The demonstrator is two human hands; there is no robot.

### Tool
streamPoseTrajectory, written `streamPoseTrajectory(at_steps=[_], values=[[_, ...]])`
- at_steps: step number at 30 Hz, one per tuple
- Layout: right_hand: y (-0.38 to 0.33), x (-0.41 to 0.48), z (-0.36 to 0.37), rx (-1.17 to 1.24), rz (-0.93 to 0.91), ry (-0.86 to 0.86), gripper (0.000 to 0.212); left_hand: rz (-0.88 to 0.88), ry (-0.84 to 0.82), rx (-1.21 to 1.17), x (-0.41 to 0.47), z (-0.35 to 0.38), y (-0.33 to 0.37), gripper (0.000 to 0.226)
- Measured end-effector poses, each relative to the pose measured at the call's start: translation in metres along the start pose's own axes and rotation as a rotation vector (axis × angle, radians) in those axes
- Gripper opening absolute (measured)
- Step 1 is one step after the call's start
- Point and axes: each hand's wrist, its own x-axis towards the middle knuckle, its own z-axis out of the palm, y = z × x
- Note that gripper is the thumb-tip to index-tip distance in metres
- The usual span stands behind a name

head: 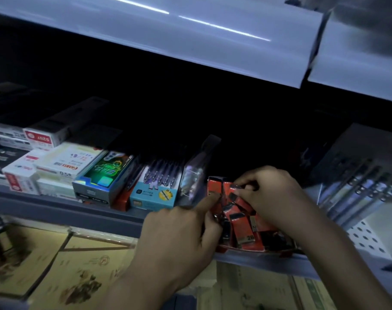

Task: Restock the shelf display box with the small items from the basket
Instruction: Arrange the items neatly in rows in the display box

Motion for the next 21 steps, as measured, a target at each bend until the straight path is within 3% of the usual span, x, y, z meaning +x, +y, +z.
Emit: streamPoseTrajectory(at_steps=[3,5,11,21], values=[[-0.001,0.005,-0.005,0.010,0.029,-0.060,0.004,-0.024,-0.001,-0.032,0.000,0.001,0.005,0.072],[-0.001,0.005,-0.008,0.054,0.035,-0.070,0.007,-0.032,-0.001,-0.018,0.001,0.001,0.007,0.069],[-0.002,0.005,-0.017,0.272,-0.005,0.052,0.008,-0.069,0.022,-0.045,0.001,0.005,0.015,0.070],[-0.002,0.008,-0.009,0.187,0.028,0.083,0.016,-0.082,0.026,-0.056,0.003,0.004,0.019,0.063]])
